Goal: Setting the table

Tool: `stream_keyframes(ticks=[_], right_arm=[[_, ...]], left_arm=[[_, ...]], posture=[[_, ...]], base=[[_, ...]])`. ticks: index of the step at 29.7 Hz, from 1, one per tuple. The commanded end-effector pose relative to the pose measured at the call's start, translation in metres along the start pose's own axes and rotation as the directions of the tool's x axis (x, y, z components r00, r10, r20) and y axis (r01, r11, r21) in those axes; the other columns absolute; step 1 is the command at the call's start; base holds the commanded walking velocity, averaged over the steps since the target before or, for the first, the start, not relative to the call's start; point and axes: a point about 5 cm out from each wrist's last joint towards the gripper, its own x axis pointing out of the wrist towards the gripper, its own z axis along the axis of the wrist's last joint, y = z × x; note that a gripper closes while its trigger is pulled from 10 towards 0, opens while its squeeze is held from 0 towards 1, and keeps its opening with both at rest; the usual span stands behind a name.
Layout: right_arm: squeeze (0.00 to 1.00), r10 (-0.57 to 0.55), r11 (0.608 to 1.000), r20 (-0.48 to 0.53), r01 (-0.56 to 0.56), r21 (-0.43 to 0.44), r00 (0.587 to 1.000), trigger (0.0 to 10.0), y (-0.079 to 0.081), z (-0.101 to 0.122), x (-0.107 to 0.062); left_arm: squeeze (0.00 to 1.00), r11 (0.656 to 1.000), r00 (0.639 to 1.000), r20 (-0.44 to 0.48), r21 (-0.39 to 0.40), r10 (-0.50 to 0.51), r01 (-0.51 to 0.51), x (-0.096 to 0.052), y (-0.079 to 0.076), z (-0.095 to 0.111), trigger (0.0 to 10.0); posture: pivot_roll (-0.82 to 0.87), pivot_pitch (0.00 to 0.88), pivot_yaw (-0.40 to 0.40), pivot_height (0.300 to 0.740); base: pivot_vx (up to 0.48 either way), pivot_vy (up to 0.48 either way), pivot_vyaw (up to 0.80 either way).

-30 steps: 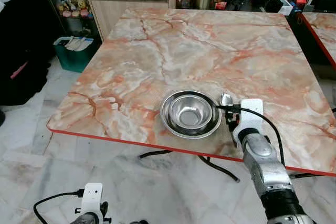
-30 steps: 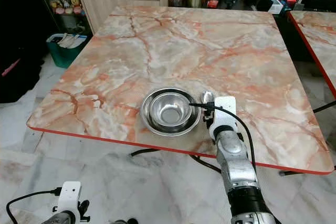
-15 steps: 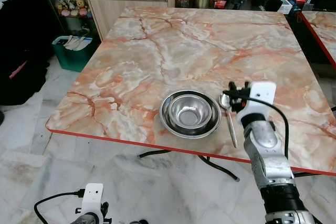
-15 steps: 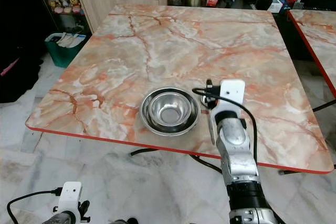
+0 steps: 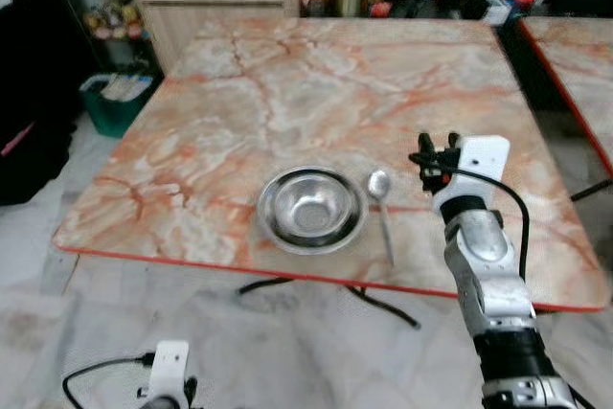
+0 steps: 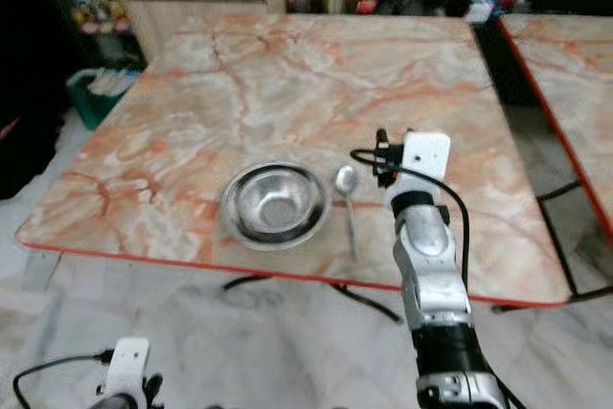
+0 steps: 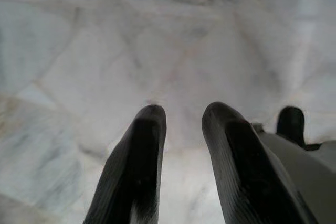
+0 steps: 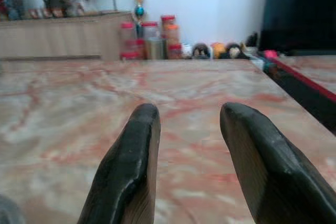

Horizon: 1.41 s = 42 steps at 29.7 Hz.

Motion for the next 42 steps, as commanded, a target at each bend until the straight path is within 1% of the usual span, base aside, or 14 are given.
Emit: stream_keyframes(ticks=[1,12,13,18,26,32,42], right_arm=[[0.0,0.017,1.0,0.024,-0.017,0.004,1.0,10.0,0.004,0.005,0.001],[0.0,0.022,1.0,0.033,-0.022,0.0,0.999,10.0,0.003,0.009,0.004],[0.0,0.024,1.0,0.025,-0.024,-0.003,0.999,10.0,0.003,0.008,0.005],[0.0,0.044,0.999,0.008,-0.043,-0.011,0.999,10.0,0.007,0.005,0.004],[0.0,0.038,0.999,0.0,-0.038,-0.008,0.999,10.0,0.008,0.004,0.005],[0.0,0.037,0.999,-0.008,-0.037,0.0,0.999,10.0,0.012,0.001,0.002],[0.0,0.019,1.0,-0.001,-0.019,-0.013,1.0,10.0,0.005,0.004,0.004]], left_arm=[[0.0,1.0,1.0,-0.03,0.03,-0.001,0.002,-0.003,0.002,-0.01,10.0],[0.0,1.0,1.0,-0.023,0.03,-0.002,0.003,-0.002,0.0,-0.007,10.0],[0.0,1.0,1.0,-0.018,0.027,-0.003,0.004,-0.001,-0.002,-0.006,10.0],[0.0,1.0,1.0,-0.011,0.02,-0.005,0.005,-0.001,-0.005,-0.005,10.0],[0.0,1.0,1.0,-0.014,0.025,-0.002,0.002,-0.001,-0.002,-0.004,10.0],[0.0,1.0,1.0,-0.008,0.031,-0.001,0.001,0.0,0.002,0.0,10.0],[0.0,0.999,1.0,-0.009,0.035,-0.013,0.013,0.0,-0.001,0.001,10.0]], posture=[[0.0,0.072,0.033,0.74],[-0.01,0.075,0.028,0.74],[-0.01,0.096,0.027,0.74],[-0.01,0.107,0.026,0.74],[-0.01,0.115,0.044,0.74],[0.0,0.115,0.051,0.74],[-0.02,0.124,0.048,0.74]], base=[[0.0,-0.469,0.0],[0.0,-0.466,0.0],[0.0,-0.465,0.0],[0.0,-0.462,0.0],[0.0,-0.46,0.0],[0.0,-0.46,0.0],[0.0,-0.458,0.0]])
